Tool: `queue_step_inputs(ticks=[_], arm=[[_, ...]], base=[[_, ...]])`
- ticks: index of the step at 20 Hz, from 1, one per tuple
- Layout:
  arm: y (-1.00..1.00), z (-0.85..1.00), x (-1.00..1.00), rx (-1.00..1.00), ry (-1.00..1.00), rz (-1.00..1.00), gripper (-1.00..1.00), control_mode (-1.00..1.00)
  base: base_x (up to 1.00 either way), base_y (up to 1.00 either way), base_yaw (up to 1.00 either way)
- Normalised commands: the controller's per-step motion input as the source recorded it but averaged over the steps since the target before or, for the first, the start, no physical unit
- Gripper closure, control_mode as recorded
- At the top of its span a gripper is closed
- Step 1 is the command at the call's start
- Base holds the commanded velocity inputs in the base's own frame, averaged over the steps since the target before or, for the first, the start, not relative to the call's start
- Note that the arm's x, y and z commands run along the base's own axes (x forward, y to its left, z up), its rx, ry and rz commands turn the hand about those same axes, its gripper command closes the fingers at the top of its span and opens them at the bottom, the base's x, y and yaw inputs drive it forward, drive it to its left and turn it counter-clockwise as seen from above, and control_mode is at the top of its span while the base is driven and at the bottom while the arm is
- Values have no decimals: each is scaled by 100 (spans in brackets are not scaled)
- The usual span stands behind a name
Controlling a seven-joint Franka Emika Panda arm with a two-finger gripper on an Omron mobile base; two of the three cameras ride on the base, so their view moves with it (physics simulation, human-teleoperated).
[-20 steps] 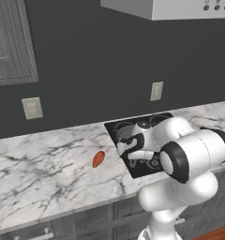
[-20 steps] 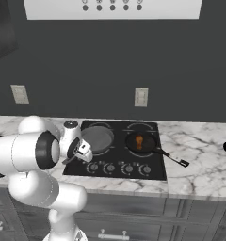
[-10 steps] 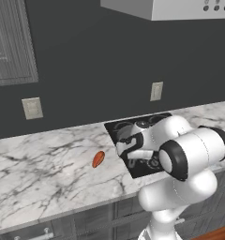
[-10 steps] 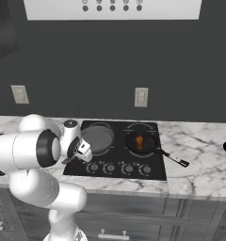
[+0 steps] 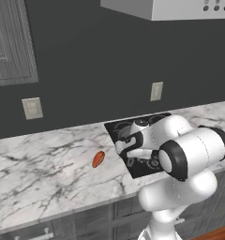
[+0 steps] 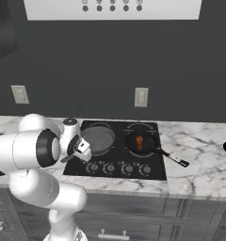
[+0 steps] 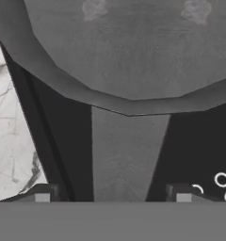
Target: Place both pans onto different burners. Then place the sweet potato and the chicken drumstick on different pans.
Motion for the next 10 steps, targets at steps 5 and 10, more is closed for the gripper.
queue_step_inputs(ticks=[5, 10], arm=[[-10, 1, -36, 0, 0, 0, -100, -100], [-1, 41, -49, 0, -9, 3, -100, -100]], base=[[0, 0, 0], [0, 0, 0]])
